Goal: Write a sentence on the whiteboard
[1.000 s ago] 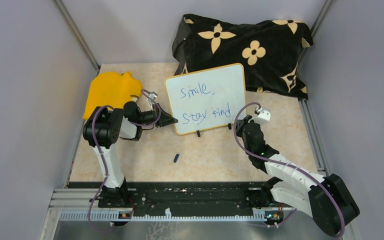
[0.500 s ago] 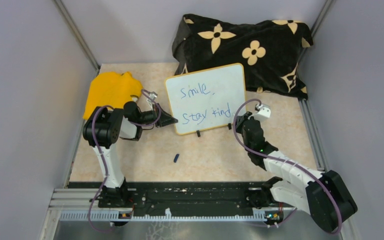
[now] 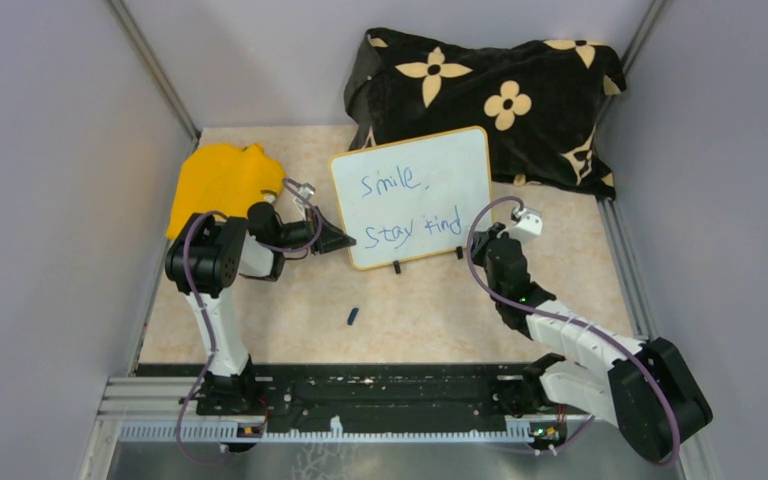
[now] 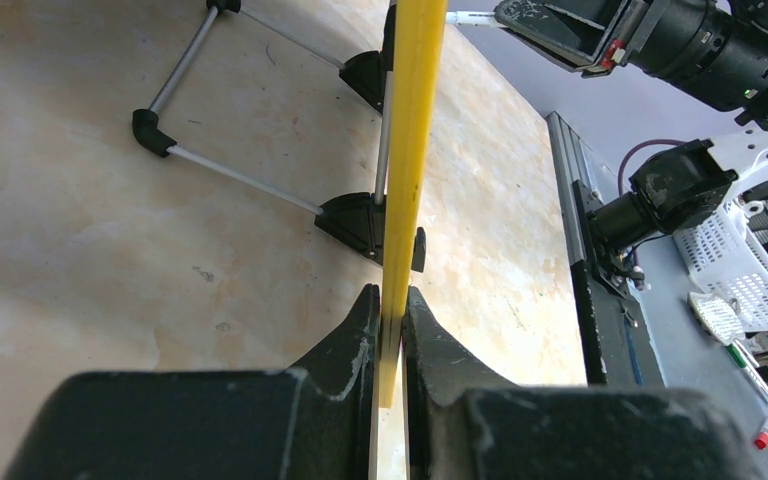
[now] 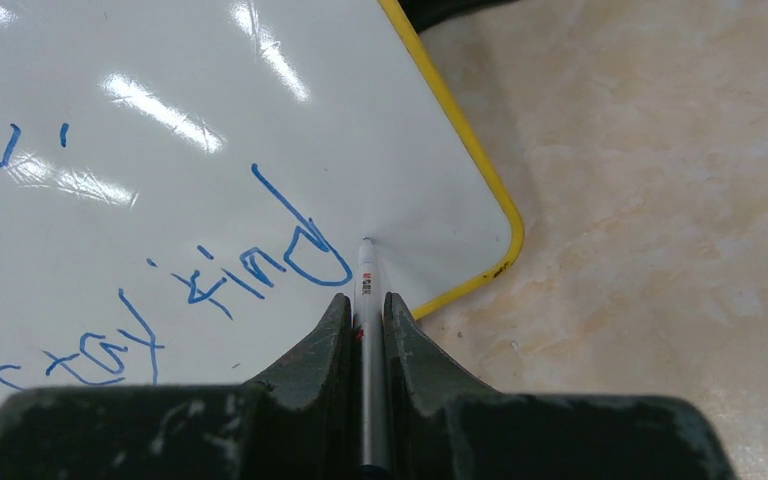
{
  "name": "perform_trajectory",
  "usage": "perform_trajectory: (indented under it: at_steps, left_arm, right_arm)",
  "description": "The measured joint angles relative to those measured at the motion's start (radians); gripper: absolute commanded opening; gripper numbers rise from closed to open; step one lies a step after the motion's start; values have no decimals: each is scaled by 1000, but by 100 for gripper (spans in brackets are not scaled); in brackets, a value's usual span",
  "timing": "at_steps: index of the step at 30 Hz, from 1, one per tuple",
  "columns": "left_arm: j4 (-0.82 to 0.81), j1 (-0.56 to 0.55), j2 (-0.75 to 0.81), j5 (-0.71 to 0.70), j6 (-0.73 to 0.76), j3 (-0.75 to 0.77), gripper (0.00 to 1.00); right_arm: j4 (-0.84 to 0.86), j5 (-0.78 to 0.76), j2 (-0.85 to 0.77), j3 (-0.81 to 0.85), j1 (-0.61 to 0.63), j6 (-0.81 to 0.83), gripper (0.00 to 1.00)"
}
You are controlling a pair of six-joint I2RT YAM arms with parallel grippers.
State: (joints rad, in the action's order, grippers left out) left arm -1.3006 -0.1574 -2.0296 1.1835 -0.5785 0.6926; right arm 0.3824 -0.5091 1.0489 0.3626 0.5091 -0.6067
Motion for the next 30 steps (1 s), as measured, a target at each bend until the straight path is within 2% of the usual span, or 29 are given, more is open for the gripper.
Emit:
perform_trajectory:
  at_steps: [30]
  left_arm:
    - [2, 0, 1, 2, 0, 1, 0]
  right_arm:
    - [11, 3, 12, 0, -2, 0, 0]
